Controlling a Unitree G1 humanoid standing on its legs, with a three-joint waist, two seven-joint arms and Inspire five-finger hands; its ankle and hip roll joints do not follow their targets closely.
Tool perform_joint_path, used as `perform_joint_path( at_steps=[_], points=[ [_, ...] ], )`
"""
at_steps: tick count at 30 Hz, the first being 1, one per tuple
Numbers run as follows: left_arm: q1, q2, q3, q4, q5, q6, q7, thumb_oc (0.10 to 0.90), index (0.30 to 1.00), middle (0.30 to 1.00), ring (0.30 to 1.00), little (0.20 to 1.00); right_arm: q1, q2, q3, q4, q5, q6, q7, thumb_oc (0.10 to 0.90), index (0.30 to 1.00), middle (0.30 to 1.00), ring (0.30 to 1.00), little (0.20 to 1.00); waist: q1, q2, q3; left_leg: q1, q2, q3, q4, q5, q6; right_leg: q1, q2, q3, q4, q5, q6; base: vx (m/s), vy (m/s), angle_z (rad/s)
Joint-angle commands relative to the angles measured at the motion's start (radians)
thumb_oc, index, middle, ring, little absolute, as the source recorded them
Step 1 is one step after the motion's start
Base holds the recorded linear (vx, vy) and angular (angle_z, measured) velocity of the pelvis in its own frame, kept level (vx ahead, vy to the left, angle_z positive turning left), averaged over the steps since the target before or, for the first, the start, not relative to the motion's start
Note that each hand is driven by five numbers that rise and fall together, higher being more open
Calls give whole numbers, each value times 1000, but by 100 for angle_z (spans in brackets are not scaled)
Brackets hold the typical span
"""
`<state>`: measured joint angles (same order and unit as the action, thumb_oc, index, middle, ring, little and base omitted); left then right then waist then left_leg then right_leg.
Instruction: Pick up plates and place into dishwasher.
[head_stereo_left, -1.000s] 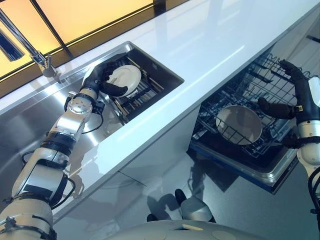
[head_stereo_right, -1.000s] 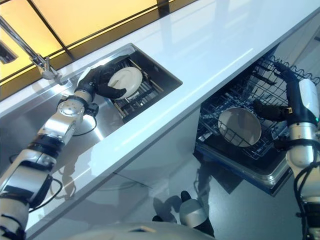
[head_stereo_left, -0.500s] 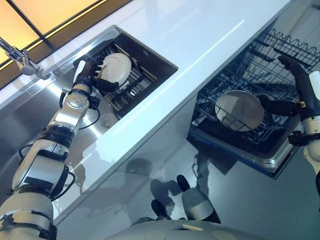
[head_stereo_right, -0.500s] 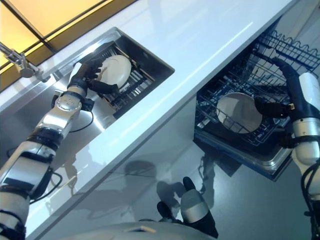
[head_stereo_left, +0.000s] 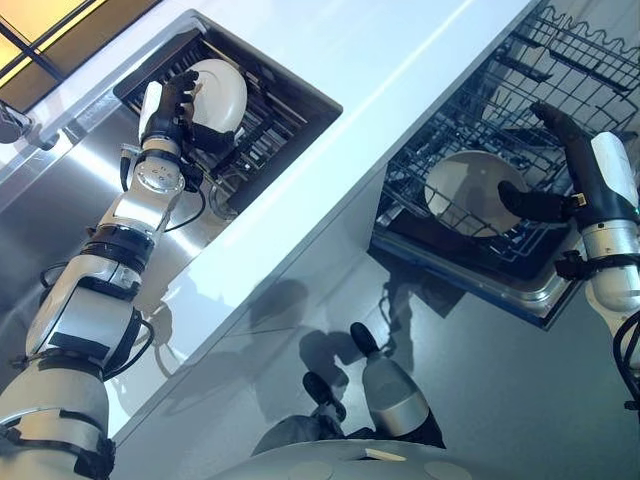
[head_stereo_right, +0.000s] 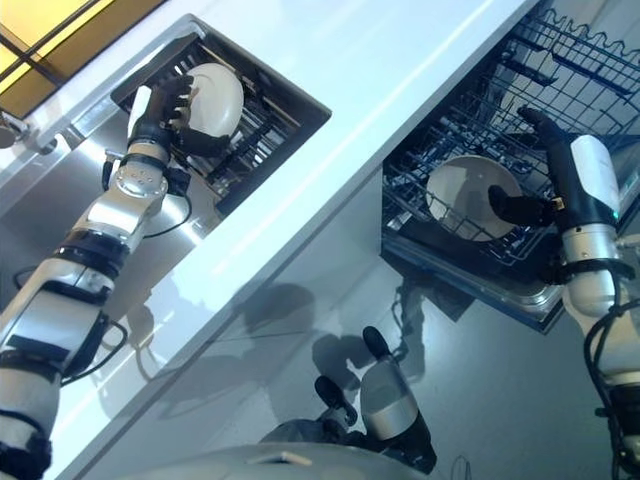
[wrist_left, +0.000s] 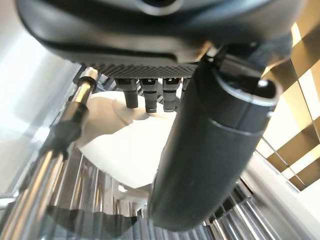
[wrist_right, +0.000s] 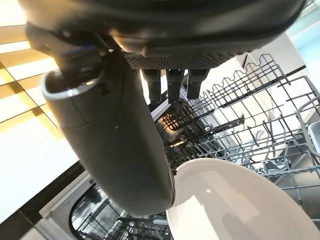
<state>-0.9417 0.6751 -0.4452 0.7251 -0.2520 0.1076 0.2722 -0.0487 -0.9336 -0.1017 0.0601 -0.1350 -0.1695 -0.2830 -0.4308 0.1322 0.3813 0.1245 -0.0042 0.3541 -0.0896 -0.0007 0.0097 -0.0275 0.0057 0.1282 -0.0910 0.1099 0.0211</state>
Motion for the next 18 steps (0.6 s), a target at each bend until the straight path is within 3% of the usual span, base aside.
perform_joint_path(
  at_steps=[1, 10, 11, 12, 15, 17, 18],
  points=[
    [-131, -10, -19, 68, 60, -14, 88, 800, 900, 900, 900, 900, -105, -75, -63, -40, 32, -70, -95, 800, 900, 900, 900, 900, -19, -41, -37, -46, 3, 28, 64, -29, -8, -46, -16, -75, 119, -90, 84, 0, 0, 0],
    [-153, -1, -12, 140, 132, -28, 204, 800, 900, 900, 900, 900, -108, -62, -49, -32, 40, -90, -143, 800, 900, 900, 900, 900, -28, -54, 5, -68, 9, 32, 69, -49, -14, -67, -20, -79, 121, -109, 90, -38, -26, -3],
    [-152, -2, -10, 142, 137, -28, 210, 800, 900, 900, 900, 900, -109, -63, -47, -33, 41, -93, -145, 800, 900, 900, 900, 900, -31, -61, 9, -78, 13, 47, 74, -29, -11, -76, -18, -80, 124, -90, 83, -60, -40, 3],
    [-144, -11, -11, 144, 160, -31, 235, 800, 900, 900, 900, 900, -113, -59, -41, -31, 43, -98, -155, 800, 900, 900, 900, 900, -28, -60, 12, -74, 10, 32, 69, -49, -13, -72, -19, -78, 122, -109, 89, -143, -91, 3],
    [-129, -21, -9, 155, 173, -43, 247, 800, 900, 900, 900, 900, -131, -52, -18, -33, 38, -102, -178, 800, 900, 900, 900, 900, -27, -75, 22, -92, 15, 47, 71, -27, -11, -90, -13, -76, 125, -88, 80, -87, -54, -5],
    [-117, -26, -2, 158, 157, -63, 243, 622, 747, 747, 747, 722, -140, -46, -7, -37, 33, -102, -189, 800, 900, 900, 900, 900, -25, -80, 26, -95, 16, 48, 69, -25, -12, -93, -12, -75, 125, -87, 80, 6, -1, -16],
    [-115, -26, -2, 157, 155, -66, 239, 100, 300, 300, 300, 200, -140, -45, -6, -36, 31, -102, -191, 800, 900, 900, 900, 900, -24, -74, 24, -85, 13, 32, 64, -45, -14, -83, -14, -75, 122, -106, 87, -21, -18, -18]
  ],
)
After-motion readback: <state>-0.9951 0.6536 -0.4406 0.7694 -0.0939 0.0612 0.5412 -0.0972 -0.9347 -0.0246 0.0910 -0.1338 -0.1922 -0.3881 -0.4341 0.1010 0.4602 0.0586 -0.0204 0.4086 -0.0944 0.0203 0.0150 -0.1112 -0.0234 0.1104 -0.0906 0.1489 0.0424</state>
